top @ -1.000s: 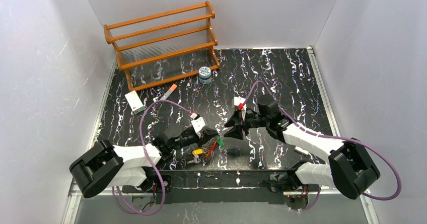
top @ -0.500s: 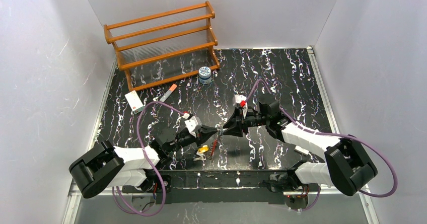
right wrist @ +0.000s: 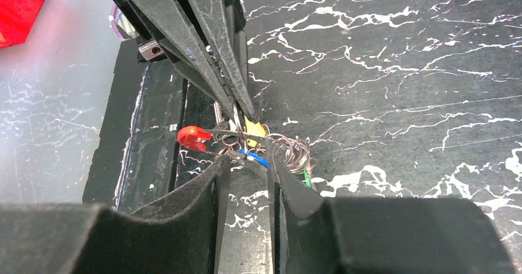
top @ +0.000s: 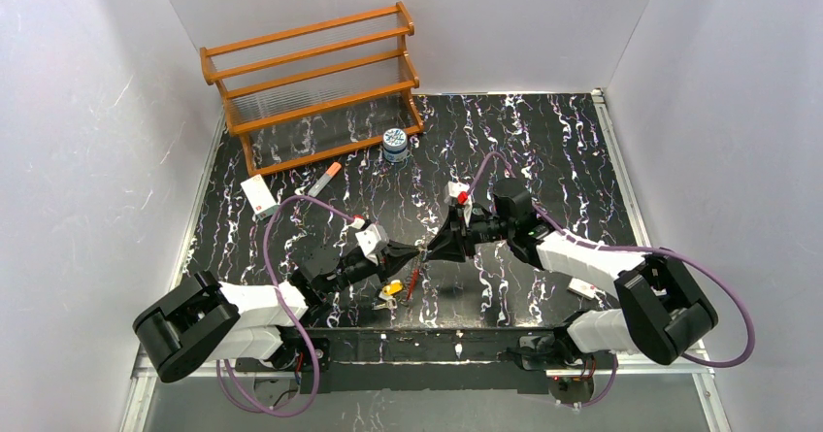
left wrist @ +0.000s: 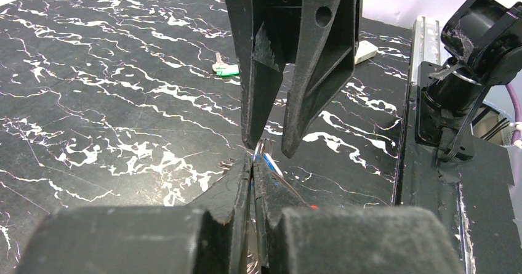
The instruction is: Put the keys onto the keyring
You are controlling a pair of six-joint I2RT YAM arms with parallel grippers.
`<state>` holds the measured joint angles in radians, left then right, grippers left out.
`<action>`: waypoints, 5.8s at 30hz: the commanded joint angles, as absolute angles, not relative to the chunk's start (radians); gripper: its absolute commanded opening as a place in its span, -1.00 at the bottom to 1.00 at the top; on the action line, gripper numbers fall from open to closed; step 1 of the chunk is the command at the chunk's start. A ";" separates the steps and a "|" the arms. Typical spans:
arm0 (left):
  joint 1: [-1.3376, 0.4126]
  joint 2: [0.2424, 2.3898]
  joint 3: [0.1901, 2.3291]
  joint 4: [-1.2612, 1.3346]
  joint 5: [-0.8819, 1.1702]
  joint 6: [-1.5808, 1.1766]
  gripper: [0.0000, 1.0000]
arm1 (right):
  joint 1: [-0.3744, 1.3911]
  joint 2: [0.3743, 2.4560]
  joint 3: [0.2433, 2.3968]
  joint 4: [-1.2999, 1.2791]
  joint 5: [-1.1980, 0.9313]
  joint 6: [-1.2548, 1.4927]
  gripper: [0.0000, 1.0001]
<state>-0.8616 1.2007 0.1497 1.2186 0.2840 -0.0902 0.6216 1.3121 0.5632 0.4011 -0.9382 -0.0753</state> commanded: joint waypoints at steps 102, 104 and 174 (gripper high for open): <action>-0.865 1.212 0.144 1.317 0.312 -0.080 -1.00 | 0.634 1.349 0.665 0.321 -1.009 -0.199 -0.97; -0.866 1.214 0.147 1.315 0.317 -0.078 -1.00 | 0.634 1.344 0.673 0.306 -1.008 -0.210 -0.97; -0.865 1.288 0.360 0.814 0.465 0.178 -0.56 | 0.758 1.480 1.016 -0.419 -0.755 -0.608 -0.97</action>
<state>-0.8623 1.2728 0.3260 0.8288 0.4351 0.1711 0.7486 1.5017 0.9730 -0.4244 -0.7391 -0.6025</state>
